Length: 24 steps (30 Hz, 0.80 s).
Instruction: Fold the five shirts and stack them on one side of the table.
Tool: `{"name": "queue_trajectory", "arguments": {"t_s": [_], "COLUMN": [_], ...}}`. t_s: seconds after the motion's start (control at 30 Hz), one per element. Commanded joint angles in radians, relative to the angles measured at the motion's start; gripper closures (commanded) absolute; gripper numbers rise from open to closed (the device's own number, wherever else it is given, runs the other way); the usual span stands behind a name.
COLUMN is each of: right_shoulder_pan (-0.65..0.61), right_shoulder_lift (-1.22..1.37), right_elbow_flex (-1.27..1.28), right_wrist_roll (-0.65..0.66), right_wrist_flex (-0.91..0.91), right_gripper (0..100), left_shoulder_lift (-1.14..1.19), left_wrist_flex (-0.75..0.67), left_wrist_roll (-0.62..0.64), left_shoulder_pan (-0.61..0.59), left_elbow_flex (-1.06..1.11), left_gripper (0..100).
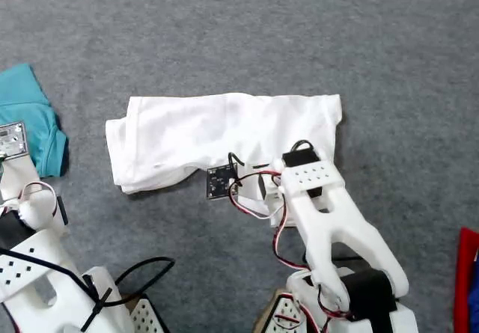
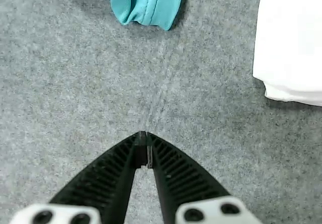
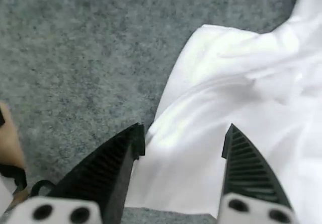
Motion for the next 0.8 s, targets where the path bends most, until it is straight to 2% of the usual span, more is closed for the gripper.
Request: {"name": "queue_trajectory", "arguments": {"t_s": [0.0, 0.13, 0.4, 0.63, 0.77], "right_shoulder_pan": [-0.007, -0.007, -0.005, -0.004, -0.001], "right_shoulder_lift": [0.076, 0.191, 0.232, 0.234, 0.234], "right_elbow_flex": [0.008, -0.038, -0.068, -0.068, -0.067], "right_wrist_roll": [-0.015, -0.043, -0.052, -0.091, -0.14], "right_wrist_flex": [-0.064, -0.1, -0.077, -0.075, -0.071], "right_gripper": [73.4, 73.5, 74.7, 95.5, 99.1], "left_shoulder_lift": [0.005, 0.005, 0.005, 0.005, 0.005], "left_wrist_flex": [-0.008, -0.008, -0.008, -0.008, -0.008], "left_wrist_roll": [0.0, 0.0, 0.0, -0.002, -0.002], "left_shoulder_pan": [0.005, 0.005, 0.002, -0.002, 0.003], "left_elbow_flex": [-0.009, -0.009, -0.009, -0.012, -0.011], "left_gripper": [98, 98, 98, 98, 98]}}
